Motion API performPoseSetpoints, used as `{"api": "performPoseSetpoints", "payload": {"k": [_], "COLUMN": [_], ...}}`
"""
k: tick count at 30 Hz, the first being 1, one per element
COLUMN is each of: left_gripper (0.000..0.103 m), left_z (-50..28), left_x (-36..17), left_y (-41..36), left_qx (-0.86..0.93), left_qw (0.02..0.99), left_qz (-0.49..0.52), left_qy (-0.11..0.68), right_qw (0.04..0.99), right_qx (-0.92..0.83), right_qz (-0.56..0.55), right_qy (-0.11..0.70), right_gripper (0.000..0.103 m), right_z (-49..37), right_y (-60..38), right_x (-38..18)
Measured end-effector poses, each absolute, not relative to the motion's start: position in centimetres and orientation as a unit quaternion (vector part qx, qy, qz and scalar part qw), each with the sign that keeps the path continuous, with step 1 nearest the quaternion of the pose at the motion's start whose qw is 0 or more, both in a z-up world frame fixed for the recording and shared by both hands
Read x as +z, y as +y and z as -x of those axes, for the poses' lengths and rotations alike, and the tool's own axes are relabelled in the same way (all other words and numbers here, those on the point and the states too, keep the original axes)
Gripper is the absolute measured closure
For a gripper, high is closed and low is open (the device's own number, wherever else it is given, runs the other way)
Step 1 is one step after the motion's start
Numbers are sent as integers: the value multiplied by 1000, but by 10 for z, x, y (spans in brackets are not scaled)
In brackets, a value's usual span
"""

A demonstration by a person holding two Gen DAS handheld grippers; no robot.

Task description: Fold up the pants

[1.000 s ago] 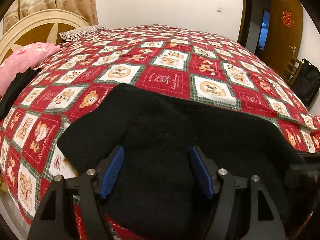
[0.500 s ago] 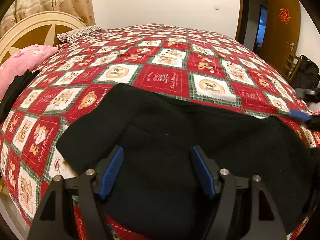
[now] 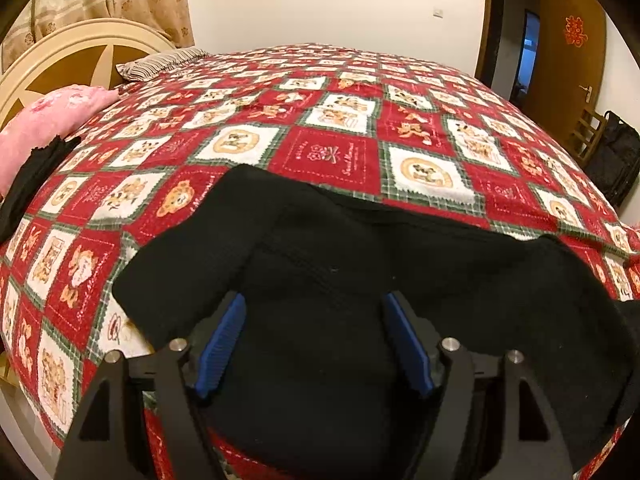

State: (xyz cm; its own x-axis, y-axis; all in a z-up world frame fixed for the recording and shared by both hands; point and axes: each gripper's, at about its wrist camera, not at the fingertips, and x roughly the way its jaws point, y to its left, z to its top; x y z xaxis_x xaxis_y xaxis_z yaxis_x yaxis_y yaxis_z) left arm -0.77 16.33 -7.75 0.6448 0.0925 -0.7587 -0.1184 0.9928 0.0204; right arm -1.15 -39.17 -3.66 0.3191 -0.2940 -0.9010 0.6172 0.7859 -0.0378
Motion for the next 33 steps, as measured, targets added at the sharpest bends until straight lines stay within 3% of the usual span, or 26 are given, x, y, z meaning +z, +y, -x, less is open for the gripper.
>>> {"api": "performPoseSetpoints", "payload": {"k": [2,3,4,14,20,28,33], "left_gripper": [28,28,27,27,27,27,27], "left_z": [8,8,8,8,8,8,8], "left_x": [-78,-78,-78,-78,-78,-78,-78], "left_y": [163,163,163,163,163,163,163], "left_qx": [59,60,60,62,62,62,62], "left_qw": [907,906,906,906,906,906,906], "left_qz": [15,15,15,14,14,14,14], "left_qy": [417,418,418,419,418,418,418], "right_qw": [800,802,801,851,838,799,815], "right_qx": [-282,-274,-261,-177,-198,-256,-287], "right_qz": [-167,-177,-198,-368,-442,-484,-435], "right_qy": [502,501,500,331,249,250,254], "right_gripper": [60,84,96,97,97,102,101], "right_z": [17,20,19,151,242,309,318], "right_y": [-393,-397,-399,-414,-412,-431,-434], "right_x": [-33,-33,-34,-3,-20,-54,-24]}}
